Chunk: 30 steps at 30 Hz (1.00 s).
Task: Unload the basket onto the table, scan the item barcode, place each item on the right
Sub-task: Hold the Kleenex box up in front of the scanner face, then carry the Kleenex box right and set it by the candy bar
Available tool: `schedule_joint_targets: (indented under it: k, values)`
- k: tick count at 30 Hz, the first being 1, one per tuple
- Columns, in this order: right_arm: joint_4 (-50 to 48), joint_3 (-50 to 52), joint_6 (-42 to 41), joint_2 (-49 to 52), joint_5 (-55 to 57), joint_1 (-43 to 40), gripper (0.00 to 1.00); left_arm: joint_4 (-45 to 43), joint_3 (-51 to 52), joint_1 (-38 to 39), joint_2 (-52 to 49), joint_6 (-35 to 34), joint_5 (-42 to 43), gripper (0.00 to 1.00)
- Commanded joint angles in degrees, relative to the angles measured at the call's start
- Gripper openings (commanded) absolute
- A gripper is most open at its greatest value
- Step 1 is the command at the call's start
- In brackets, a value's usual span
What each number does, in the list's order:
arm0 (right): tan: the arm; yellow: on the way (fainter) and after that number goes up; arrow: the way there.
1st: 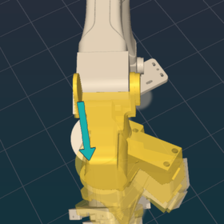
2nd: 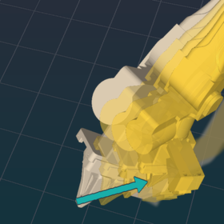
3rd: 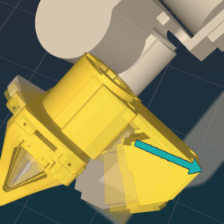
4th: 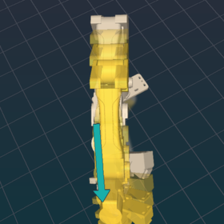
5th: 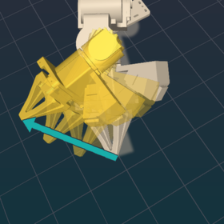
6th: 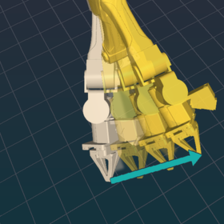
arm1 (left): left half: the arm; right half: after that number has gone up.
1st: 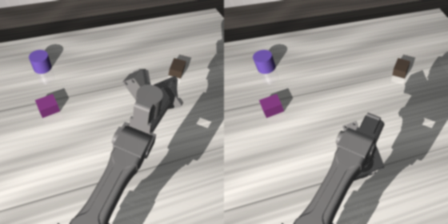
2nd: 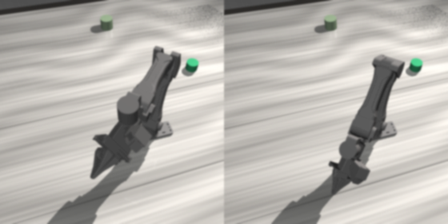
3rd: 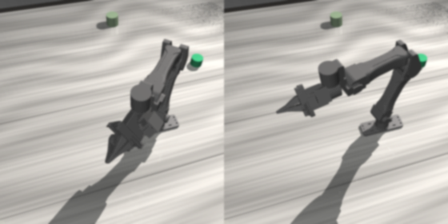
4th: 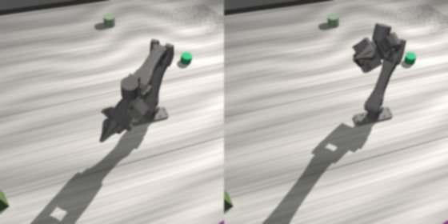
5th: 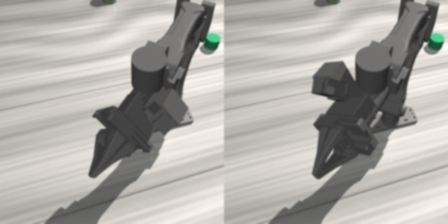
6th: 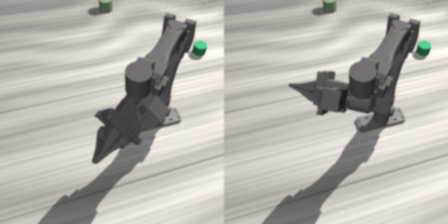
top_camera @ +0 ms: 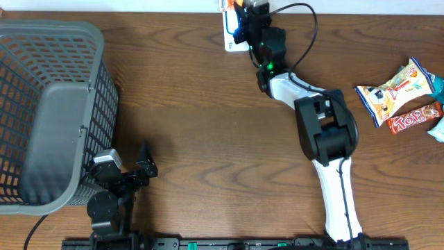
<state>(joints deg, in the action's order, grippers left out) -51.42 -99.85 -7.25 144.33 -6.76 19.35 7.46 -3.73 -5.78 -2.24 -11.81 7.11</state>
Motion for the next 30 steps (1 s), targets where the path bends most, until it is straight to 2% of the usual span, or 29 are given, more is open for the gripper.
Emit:
schedule_joint_targets:
  k: [1, 11, 15, 18, 22, 25, 26, 28, 30]
  values:
    - [0.28, -4.17, 1.09, 3.91, -0.46, -0.57, 0.01, 0.61, 1.36, 0.11, 0.13, 0.11, -0.31, 0.98]
    - [1.81, -5.38, 1.07, 5.14, -0.28, -1.84, 0.01, 0.61, 1.36, 0.11, 0.13, 0.11, -0.31, 0.98]
    - [2.19, -5.35, -1.46, 3.13, -2.8, -3.37, 0.01, 0.61, 1.36, 0.11, 0.13, 0.11, -0.31, 0.98]
    - [6.51, -5.31, -5.01, -0.9, -7.17, -5.53, 0.01, 0.61, 1.36, 0.11, 0.13, 0.11, -0.31, 0.98]
    - [21.09, -5.31, -7.04, -9.01, -9.4, -9.35, 0.01, 0.61, 1.36, 0.11, 0.13, 0.11, -0.31, 0.98]
    - [36.76, -5.31, -1.97, -16.63, -6.34, -12.5, 0.01, 0.61, 1.36, 0.11, 0.13, 0.13, -0.31, 0.98]
    - [46.66, -5.31, 2.36, -21.4, -0.66, -14.32, 0.01, 0.61, 1.36, 0.11, 0.13, 0.11, -0.31, 0.98]
    - [55.6, -5.31, 5.81, -25.59, 7.04, -15.8, 0.01, 0.61, 1.36, 0.11, 0.13, 0.11, -0.31, 0.98]
    - [65.92, -5.31, 7.19, -29.81, 19.37, -17.68, 0.01, 0.61, 1.36, 0.11, 0.13, 0.11, -0.31, 0.98]
